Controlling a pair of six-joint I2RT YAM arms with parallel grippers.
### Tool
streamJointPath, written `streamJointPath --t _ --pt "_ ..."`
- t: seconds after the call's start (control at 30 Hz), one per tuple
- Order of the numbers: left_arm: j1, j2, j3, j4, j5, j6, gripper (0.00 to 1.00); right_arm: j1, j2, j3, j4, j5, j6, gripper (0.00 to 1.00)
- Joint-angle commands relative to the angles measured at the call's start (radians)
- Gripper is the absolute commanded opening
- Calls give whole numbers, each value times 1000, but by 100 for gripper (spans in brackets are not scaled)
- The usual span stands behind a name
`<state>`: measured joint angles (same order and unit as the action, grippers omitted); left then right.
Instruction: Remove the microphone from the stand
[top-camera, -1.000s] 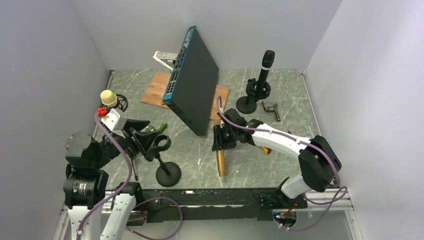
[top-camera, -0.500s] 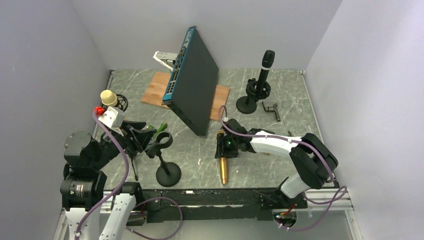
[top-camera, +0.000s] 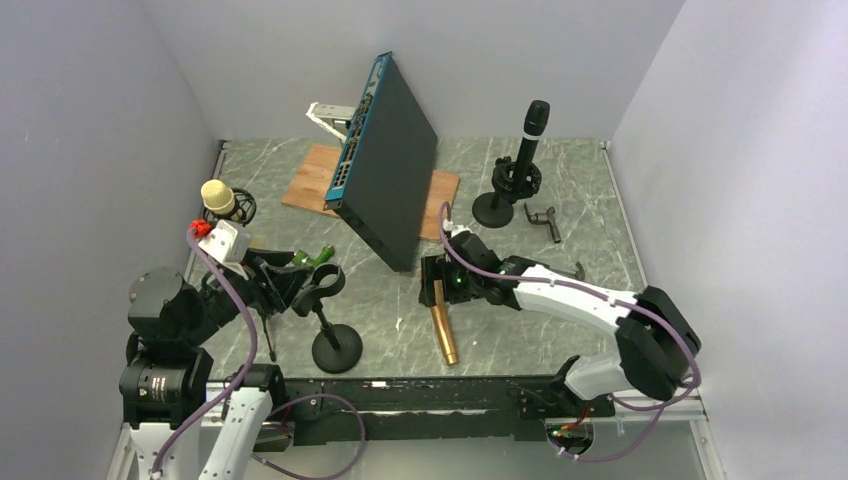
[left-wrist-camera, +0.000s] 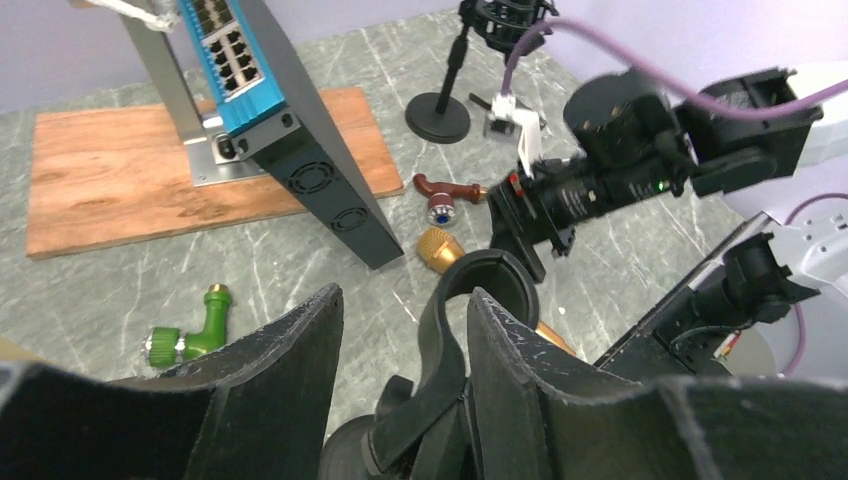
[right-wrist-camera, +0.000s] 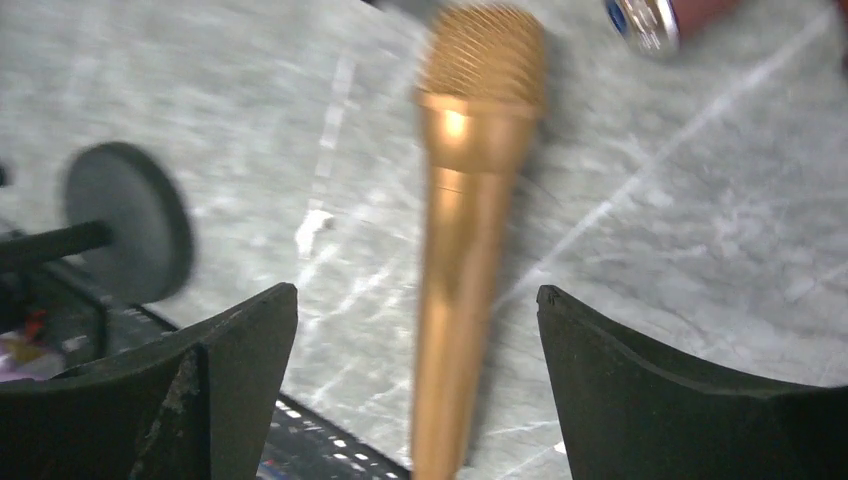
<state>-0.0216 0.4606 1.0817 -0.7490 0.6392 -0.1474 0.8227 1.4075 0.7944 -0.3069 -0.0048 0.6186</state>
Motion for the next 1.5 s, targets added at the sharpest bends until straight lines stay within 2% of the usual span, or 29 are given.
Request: streamJointPath --t 0.0,0.13,0.37,0.5,0.73,0.93,1.0,1.3,1.37,1.47 --pt "0 -14 -17 44 133 9 53 15 -114 129 33 -49 -92 92" --pt "0 -7 -29 57 173 2 52 15 -174 192 109 -187 -129 94" --pt "0 3 -70 51 177 8 39 15 -216 219 376 -458 -51 94" --pt "0 -11 -124 41 181 7 32 18 -182 252 486 -524 24 95" --pt "0 -55 -212 -31 136 23 26 61 -90 329 556 -563 88 96" --pt "-1 -81 -294 -4 90 -63 18 90 -63 325 574 -550 96 96" --pt "-1 -82 -289 -14 32 -87 19 90 -63 320 556 -539 90 96" --pt "-1 -88 -348 -18 46 -187 19 91 -76 260 562 -514 102 96" --pt "0 -98 -327 -12 31 -193 25 90 -77 260 547 -509 90 96" --pt "-1 -84 -268 3 25 -190 39 91 -83 272 489 -485 50 96"
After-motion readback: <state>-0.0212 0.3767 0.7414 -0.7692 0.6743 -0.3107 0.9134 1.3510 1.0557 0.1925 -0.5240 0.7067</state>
